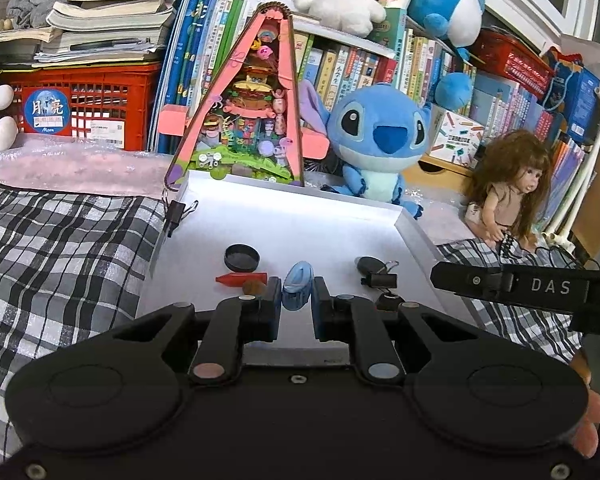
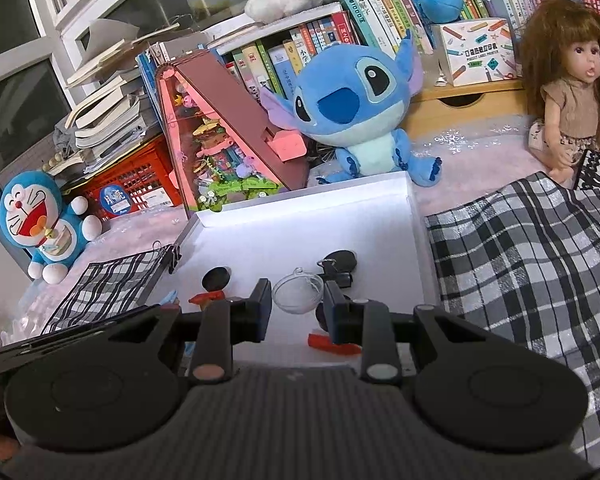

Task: Organize rigid objects
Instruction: 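Carry the blue clip and clear cap over the white box and lower them, then open both grippers to release the clip and cap inside the box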

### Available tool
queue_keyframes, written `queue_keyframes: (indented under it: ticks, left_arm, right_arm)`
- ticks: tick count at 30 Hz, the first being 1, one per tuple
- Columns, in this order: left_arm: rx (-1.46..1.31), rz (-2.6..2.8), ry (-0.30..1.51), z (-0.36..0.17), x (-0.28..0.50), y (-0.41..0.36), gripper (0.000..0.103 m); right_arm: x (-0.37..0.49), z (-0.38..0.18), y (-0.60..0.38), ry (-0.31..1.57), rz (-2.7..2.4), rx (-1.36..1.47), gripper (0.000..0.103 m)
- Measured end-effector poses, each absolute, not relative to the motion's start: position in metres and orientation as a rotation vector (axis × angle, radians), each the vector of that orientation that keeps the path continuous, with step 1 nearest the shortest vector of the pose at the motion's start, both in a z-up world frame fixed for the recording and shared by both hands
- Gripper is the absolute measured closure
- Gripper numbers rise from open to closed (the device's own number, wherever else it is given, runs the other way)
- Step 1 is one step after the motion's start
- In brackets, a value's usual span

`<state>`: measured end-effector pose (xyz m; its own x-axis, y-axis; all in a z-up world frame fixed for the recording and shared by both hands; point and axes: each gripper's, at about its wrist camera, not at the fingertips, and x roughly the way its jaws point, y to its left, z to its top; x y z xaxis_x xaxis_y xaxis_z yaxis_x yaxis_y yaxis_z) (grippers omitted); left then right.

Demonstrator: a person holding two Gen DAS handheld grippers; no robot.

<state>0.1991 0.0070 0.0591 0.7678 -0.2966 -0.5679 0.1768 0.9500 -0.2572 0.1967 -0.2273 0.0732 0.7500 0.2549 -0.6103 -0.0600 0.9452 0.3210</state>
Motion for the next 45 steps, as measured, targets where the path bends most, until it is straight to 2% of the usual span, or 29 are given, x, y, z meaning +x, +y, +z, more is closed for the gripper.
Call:
queue_keyframes:
  ticks: [14, 29, 45]
  left_arm:
    - [-0.21, -0.231, 0.697, 0.058, 0.255, 0.006, 0.089]
    - [-0.213, -0.178, 0.746, 0.032, 0.313, 0.0, 0.089]
    - [-0.189, -0.154, 0.778, 0.006, 0.323, 0.003, 0.089]
  right_arm:
    - [0.242, 0.072, -0.218, 0.767, 0.137, 0.282, 0.07]
    - [0.3, 0.048, -0.211, 0.828, 0.07, 0.261, 0.07]
    - [0.313, 0.02, -0.213, 0.851, 0.019, 0.217, 0.07]
